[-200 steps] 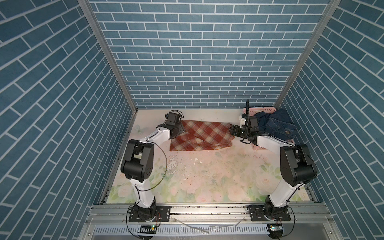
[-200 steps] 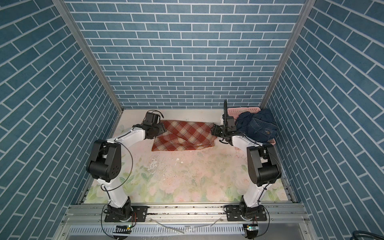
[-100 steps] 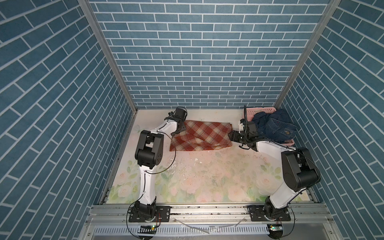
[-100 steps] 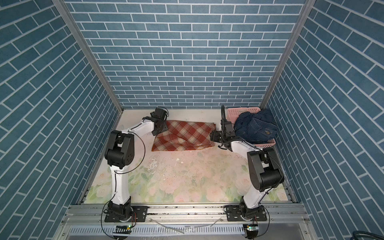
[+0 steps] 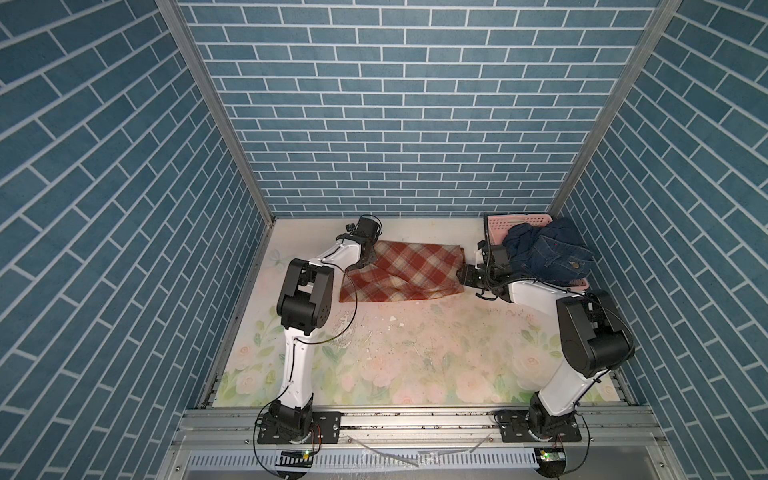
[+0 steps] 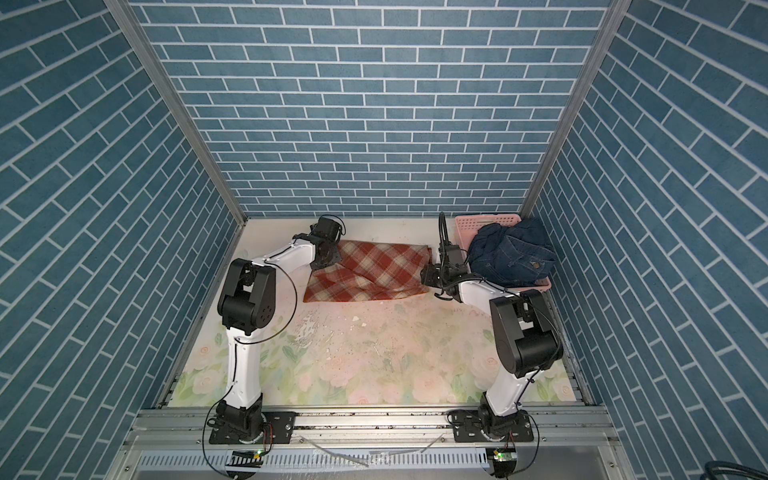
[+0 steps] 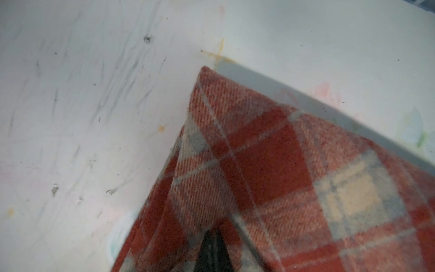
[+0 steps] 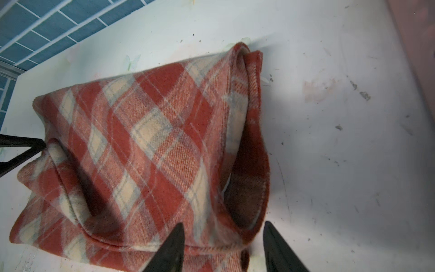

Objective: Fold and stack the skirts

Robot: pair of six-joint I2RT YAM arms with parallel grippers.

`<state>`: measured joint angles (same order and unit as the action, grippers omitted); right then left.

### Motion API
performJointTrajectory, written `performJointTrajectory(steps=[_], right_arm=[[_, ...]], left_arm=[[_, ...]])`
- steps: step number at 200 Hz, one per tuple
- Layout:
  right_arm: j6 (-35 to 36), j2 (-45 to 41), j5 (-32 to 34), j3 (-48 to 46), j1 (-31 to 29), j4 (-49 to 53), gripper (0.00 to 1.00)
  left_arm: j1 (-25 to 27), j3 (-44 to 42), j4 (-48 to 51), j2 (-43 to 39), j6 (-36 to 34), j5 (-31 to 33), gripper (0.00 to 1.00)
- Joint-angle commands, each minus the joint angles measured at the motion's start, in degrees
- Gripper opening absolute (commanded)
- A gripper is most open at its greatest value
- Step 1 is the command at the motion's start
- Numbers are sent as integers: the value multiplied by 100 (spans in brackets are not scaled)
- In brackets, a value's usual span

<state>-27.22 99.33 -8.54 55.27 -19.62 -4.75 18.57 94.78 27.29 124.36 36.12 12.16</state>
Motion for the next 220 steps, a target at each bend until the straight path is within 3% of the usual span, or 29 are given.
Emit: performJointTrajectory(steps=[1, 14, 33, 110, 131, 146, 157, 220], right_arm=[[38, 214, 60, 325, -27, -8, 41], [110, 308, 125, 488, -30, 6, 30], [207, 491, 150, 818, -27, 143, 0], [111, 372, -14, 1452, -34, 338, 0], [97, 286, -35, 1146, -38, 169, 0], [69, 224, -47, 903, -43, 18, 0], [27, 195, -59, 758, -43, -94, 0], [-59, 293, -140, 476, -121, -466, 0]], left_arm=[[24, -224, -216, -559, -272, 15, 0], [24, -348, -330, -741, -368, -7, 0], [24, -535, -552, -973, -521, -42, 0], [-117, -427, -460, -1360, -885, -283, 0], [-117, -577, -302, -1273, -783, -493, 24], [-117, -594, -225, -1085, -757, -579, 48], [-117, -521, -143, -906, -735, -622, 58], [-121, -11, 207, -100, -707, -355, 59]])
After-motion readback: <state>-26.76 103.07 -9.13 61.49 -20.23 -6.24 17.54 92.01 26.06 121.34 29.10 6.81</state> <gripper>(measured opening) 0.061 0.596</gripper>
